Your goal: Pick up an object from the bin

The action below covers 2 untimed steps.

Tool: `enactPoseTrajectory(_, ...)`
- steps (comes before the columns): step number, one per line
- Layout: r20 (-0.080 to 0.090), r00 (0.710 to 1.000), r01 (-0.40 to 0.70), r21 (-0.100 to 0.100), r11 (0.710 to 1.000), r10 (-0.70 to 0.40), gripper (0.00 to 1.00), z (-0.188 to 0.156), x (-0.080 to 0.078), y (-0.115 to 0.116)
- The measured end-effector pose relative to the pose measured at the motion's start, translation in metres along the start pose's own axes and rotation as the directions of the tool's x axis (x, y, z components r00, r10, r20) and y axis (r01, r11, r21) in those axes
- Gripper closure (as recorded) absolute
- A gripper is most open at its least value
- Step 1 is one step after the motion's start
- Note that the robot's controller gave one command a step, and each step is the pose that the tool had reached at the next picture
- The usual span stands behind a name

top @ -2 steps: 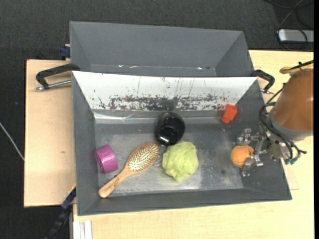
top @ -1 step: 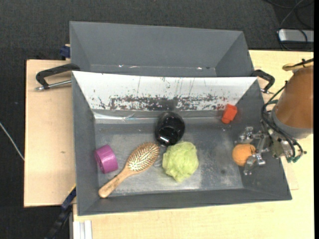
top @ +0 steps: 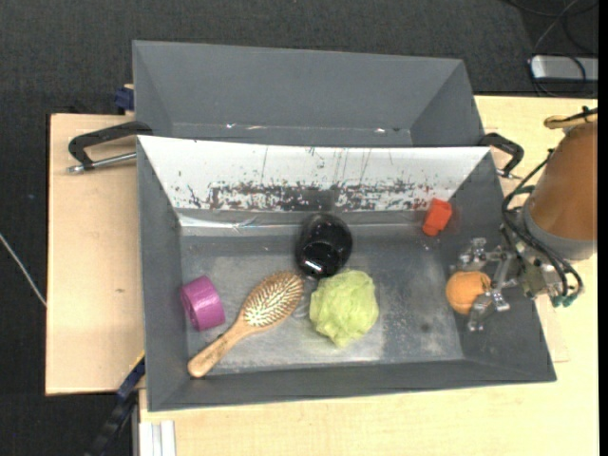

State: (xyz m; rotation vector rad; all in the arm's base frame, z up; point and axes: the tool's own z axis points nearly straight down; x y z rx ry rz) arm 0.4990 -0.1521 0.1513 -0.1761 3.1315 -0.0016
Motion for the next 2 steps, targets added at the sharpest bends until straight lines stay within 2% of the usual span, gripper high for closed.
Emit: enactPoseTrajectory(2, 0.001, 1.000, 0.000, 0.000, 1.000, 0.000, 1.00, -0.0178, -0.0004, -0.0002)
